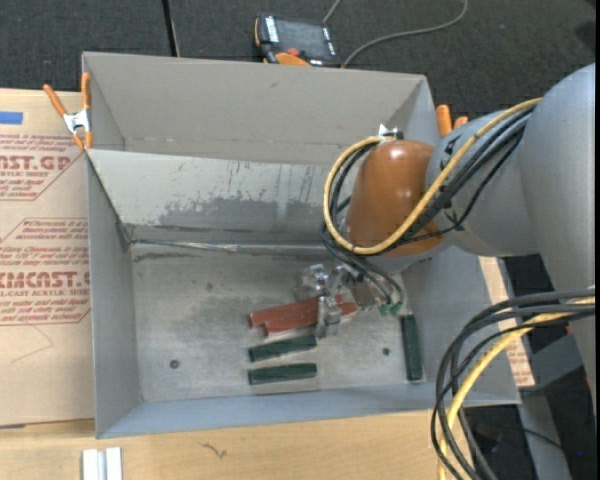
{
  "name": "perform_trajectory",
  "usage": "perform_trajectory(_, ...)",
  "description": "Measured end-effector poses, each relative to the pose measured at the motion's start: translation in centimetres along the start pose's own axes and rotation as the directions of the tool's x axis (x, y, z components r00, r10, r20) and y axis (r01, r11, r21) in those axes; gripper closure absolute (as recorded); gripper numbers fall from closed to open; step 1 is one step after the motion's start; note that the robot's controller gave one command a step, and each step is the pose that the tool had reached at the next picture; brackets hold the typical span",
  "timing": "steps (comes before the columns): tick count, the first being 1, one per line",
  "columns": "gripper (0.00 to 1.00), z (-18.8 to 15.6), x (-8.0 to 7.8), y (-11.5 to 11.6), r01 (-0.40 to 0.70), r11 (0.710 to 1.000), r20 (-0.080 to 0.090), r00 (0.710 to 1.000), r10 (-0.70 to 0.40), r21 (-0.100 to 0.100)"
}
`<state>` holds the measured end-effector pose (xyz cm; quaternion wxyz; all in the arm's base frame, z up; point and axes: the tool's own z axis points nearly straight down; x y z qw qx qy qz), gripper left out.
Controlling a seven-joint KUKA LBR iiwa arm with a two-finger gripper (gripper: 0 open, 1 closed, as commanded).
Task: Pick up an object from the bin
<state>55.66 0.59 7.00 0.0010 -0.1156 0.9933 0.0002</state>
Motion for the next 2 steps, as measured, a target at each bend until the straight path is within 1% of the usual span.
perform_trajectory(1, 1.00, -10.0, 0.5, 3.9, -0.001, 1.000, 0.007, 1.000, 0.001, 0.000)
perform_trajectory(2, 1.00, -18.9, 2.9, 4.1, -0.004, 1.000, 0.007, 1.000, 0.004, 0.002)
